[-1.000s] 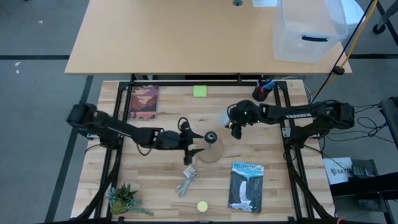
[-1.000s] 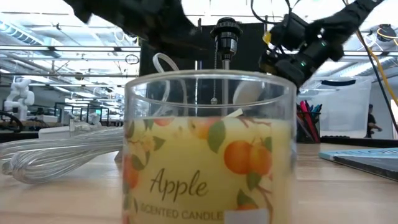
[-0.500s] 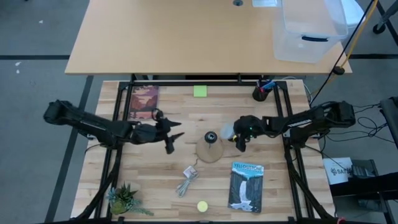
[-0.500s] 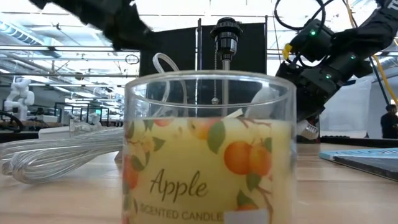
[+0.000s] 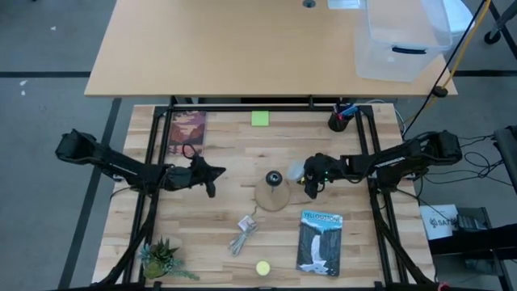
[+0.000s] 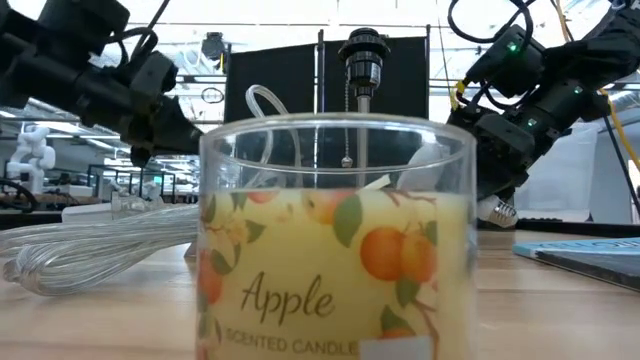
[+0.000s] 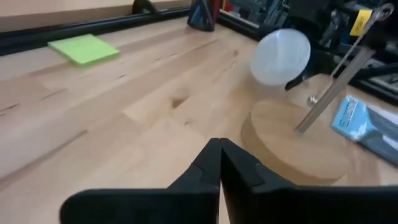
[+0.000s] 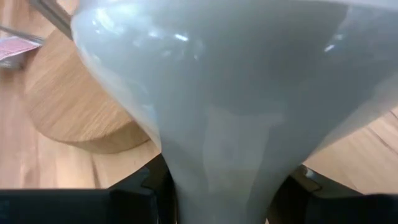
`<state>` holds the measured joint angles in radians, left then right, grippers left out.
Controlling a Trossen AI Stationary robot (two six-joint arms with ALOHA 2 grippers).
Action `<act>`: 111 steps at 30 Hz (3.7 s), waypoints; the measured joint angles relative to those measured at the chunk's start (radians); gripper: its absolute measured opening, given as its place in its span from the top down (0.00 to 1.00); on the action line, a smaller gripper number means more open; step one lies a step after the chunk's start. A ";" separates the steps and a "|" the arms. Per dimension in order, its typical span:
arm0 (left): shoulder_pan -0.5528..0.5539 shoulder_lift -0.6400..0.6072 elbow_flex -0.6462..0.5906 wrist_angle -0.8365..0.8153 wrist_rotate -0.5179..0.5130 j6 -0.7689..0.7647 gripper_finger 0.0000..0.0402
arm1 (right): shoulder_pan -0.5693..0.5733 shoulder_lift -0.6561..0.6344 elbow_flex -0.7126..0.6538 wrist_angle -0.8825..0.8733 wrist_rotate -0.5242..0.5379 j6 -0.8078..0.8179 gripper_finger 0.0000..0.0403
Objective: Screw lightbulb
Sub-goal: Remove the white lightbulb from the brown lamp, then return to Home Position
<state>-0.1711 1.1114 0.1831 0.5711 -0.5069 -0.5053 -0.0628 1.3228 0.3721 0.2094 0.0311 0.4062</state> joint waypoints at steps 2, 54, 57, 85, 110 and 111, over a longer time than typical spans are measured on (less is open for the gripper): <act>0.000 0.000 -0.012 0.001 0.003 0.013 0.99 | 0.012 0.000 0.000 -0.005 0.029 0.015 0.58; -0.095 -0.676 -0.176 -0.250 0.065 0.360 1.00 | 0.060 0.093 -0.022 -0.010 0.105 0.012 0.58; -0.100 -0.740 -0.176 -0.299 0.063 0.377 1.00 | 0.060 0.093 -0.021 -0.014 0.105 0.008 0.58; -0.099 -0.990 -0.176 -0.503 0.044 0.395 1.00 | 0.092 0.093 -0.022 -0.004 0.083 -0.038 0.32; -0.099 -0.990 -0.176 -0.503 0.026 0.379 1.00 | 0.180 -1.075 -0.031 -0.471 0.225 -0.405 0.26; -0.099 -0.990 -0.176 -0.502 0.022 0.378 1.00 | 0.186 -1.106 -0.036 -0.463 0.230 -0.401 0.29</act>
<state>-0.2699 0.1218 0.0073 0.0689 -0.4845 -0.1269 0.1230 0.2172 0.3359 -0.2531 0.2612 0.0056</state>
